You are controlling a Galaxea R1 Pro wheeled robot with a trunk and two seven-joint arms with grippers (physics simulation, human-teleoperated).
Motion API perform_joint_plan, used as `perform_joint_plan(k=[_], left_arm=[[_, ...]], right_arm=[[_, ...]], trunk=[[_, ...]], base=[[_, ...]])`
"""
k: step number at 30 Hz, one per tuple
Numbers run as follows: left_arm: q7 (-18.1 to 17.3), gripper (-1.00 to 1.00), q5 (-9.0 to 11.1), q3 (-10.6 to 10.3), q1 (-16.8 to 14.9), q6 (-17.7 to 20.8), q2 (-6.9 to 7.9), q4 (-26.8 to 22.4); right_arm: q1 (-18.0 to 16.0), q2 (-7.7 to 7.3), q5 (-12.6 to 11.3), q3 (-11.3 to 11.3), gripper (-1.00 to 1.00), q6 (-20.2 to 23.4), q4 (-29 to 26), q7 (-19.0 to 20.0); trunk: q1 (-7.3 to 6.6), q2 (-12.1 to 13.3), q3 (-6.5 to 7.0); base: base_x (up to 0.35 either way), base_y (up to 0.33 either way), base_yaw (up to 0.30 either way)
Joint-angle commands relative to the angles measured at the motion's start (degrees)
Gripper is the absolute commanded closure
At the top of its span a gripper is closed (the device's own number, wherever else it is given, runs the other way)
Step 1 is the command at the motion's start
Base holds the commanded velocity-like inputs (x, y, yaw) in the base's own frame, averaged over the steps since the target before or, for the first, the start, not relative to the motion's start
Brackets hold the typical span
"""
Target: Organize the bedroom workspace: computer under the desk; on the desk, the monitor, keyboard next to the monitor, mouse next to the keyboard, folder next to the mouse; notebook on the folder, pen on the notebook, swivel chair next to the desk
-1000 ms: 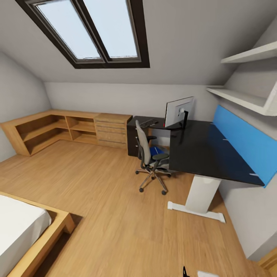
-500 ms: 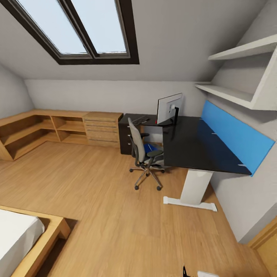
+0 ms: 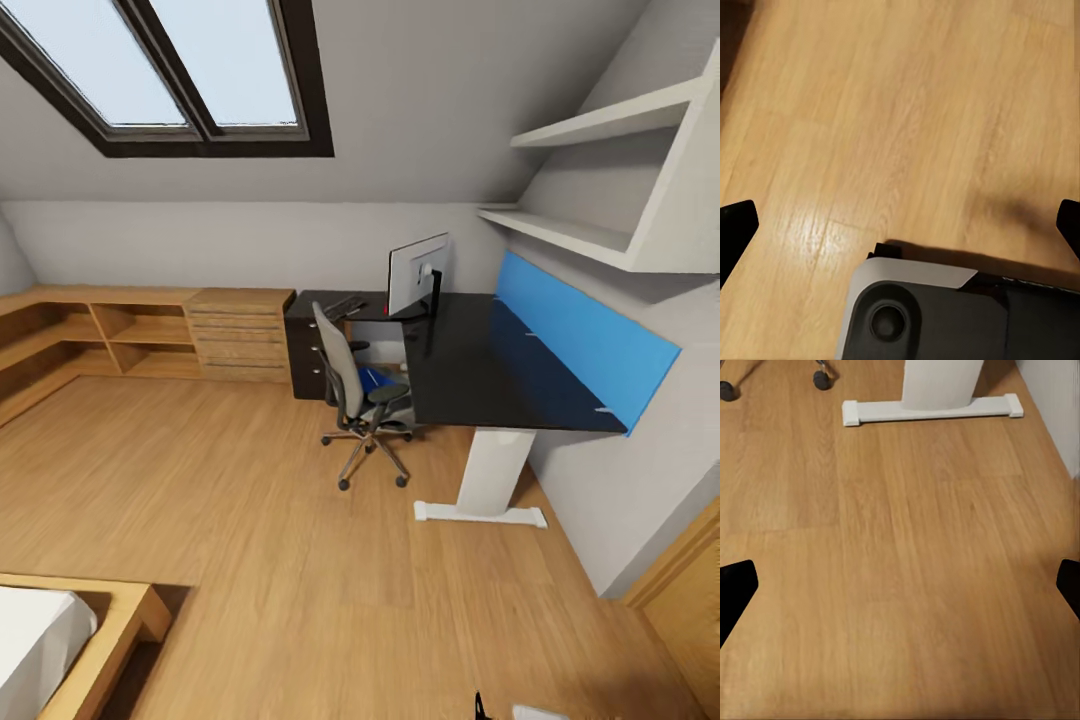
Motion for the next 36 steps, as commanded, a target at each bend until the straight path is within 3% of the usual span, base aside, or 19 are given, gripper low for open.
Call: perform_joint_plan(k=[1, 10, 21, 36], left_arm=[[0.04, -1.0, 0.21, -0.04, -0.02, -0.15, 0.0, 0.0], [0.04, -1.0, 0.26, 0.04, -0.02, -0.15, 0.01, 0.0], [0.04, -1.0, 0.26, 0.05, -0.02, -0.15, 0.01, 0.0], [0.04, -1.0, 0.27, 0.05, -0.02, -0.15, -0.08, 0.0]], right_arm=[[-0.05, 0.03, -0.25, -0.1, -1.0, -0.24, 0.05, 0.1], [-0.05, 0.09, -0.1, 0.06, -1.0, -0.32, 0.1, 0.1], [-0.05, 0.11, -0.04, 0.1, -1.0, -0.33, 0.2, 0.1], [-0.05, 0.12, 0.1, 0.15, -1.0, -0.42, 2.55, 0.1]], trunk=[[0.01, -0.07, -0.16], [0.01, -0.07, -0.81], [0.01, -0.07, -0.99], [0.01, -0.07, -0.99]], base=[[0.007, 0.009, -0.202], [0.079, 0.002, -0.199], [0.311, 0.043, -0.047], [0.317, 0.178, 0.0]])
